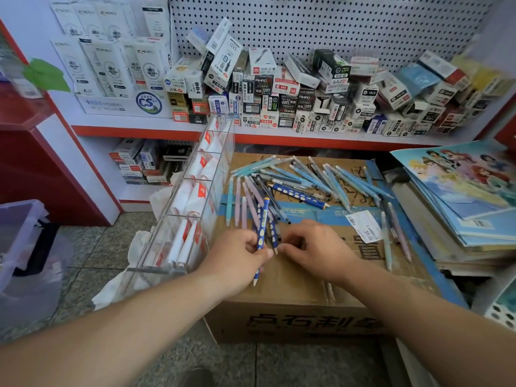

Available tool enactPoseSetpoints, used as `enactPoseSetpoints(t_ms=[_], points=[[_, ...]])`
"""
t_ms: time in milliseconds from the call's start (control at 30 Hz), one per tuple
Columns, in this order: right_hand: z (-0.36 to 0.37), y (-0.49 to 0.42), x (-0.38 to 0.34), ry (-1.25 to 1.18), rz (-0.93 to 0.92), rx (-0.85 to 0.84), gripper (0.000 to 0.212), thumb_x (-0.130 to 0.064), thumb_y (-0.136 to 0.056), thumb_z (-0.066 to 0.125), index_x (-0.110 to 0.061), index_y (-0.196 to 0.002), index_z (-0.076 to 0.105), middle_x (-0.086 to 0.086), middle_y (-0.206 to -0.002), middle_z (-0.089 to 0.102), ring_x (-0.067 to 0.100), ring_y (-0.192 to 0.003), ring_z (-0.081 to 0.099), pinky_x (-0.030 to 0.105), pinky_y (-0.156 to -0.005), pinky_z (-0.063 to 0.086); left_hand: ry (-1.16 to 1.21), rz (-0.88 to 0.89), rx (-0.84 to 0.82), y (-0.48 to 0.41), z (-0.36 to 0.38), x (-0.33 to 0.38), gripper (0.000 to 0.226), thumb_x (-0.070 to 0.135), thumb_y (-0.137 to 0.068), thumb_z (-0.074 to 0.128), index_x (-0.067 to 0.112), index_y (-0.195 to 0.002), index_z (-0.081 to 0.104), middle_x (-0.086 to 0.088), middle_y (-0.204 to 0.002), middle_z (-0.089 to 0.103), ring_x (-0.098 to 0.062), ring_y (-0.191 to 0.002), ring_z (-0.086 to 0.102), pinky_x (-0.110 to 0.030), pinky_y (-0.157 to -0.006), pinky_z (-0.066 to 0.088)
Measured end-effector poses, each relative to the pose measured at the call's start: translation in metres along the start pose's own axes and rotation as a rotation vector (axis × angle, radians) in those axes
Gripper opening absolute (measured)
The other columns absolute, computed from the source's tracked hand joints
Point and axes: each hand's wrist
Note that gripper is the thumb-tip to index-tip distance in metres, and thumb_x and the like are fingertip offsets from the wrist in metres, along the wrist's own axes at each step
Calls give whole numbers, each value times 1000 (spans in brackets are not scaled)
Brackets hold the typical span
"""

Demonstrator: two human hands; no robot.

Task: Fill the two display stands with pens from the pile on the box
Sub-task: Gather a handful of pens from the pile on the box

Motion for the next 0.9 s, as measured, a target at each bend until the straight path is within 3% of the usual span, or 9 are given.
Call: enactPoseSetpoints(t_ms=[100, 200, 300, 433, 533, 600, 700, 833, 900], points=[[-1, 1, -2, -55, 9, 45, 24, -45, -95, 66, -34, -117, 67, -10, -99, 60, 6, -87, 56, 27, -78, 49, 6, 12, -1, 1, 1, 4, 9, 24, -96, 70, 16, -92, 71, -6, -84, 76, -16, -79, 75, -34, -73, 60], [0, -4, -13, 1, -49, -66, 35, -45, -99, 60, -34, -132, 63, -8, -108, 55, 9, -96, 55, 30, -89, 49, -11, 9, 8, 2, -1, 3, 12, 24, -96, 70, 13, -93, 71, -7, -84, 76, -13, -76, 75, -36, -74, 60], [3, -6, -17, 79, -40, -94, 25, -44, -98, 61, -26, -114, 70, -5, -109, 57, 13, -98, 56, 33, -91, 50, -6, -7, 17, 0, -3, -2, 14, 25, -97, 69, 12, -94, 71, -7, -84, 76, -13, -77, 75, -41, -77, 61], [-1, -4, -11, 45, 170, -29, 21, -37, -92, 73, -22, -86, 60, -6, -88, 60, 14, -80, 57, 29, -66, 48, -1, -20, 16, -1, -6, -6, 16, 26, -98, 68, 11, -94, 71, -8, -86, 77, -10, -75, 75, -41, -78, 61], [-11, -2, -7, -29, 343, -68, 20, -31, -88, 78, -21, -85, 61, -3, -84, 64, 10, -77, 59, 25, -58, 46, 20, -31, 9, -1, -5, -6, 12, 24, -98, 68, 14, -93, 71, -7, -88, 76, -7, -74, 74, -39, -79, 62], [-17, 3, -5, -141, 411, -117, 13, -27, -88, 79, -18, -87, 69, 2, -84, 70, 15, -79, 67, 31, -65, 57, 38, -45, 5, -2, -4, -6, 11, 24, -98, 68, 14, -94, 72, -5, -88, 76, -7, -74, 75, -38, -80, 64], [-19, 14, -7, -393, 475, -123, 7, -21, -89, 79, -18, -87, 74, 3, -84, 74, 16, -79, 69, 32, -73, 59, 113, -61, -6, -2, 0, -4, 8, 22, -98, 68, 15, -96, 72, -5, -91, 76, -11, -80, 76, -34, -77, 64], [-19, 31, -20, -635, 425, -138, 7, -14, -90, 77, -10, -93, 72, 4, -76, 72, 11, -64, 65, 24, -59, 54, 249, -121, -59, -3, 4, -2, 24, 21, -97, 70, 11, -118, 68, -3, -108, 75, -10, -88, 76, -24, -65, 61], [-19, 39, -27, -710, 354, -148, 8, -13, -91, 75, -7, -95, 71, 2, -70, 70, 10, -59, 64, 21, -54, 51, 356, -161, -123, -1, 7, 0, 40, 20, -93, 75, 7, -129, 65, -7, -121, 72, -15, -100, 74, -28, -69, 62]])
Point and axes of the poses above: each hand's wrist, its own y-axis away from the middle knuckle, its own z-axis out of the palm, x = y × z
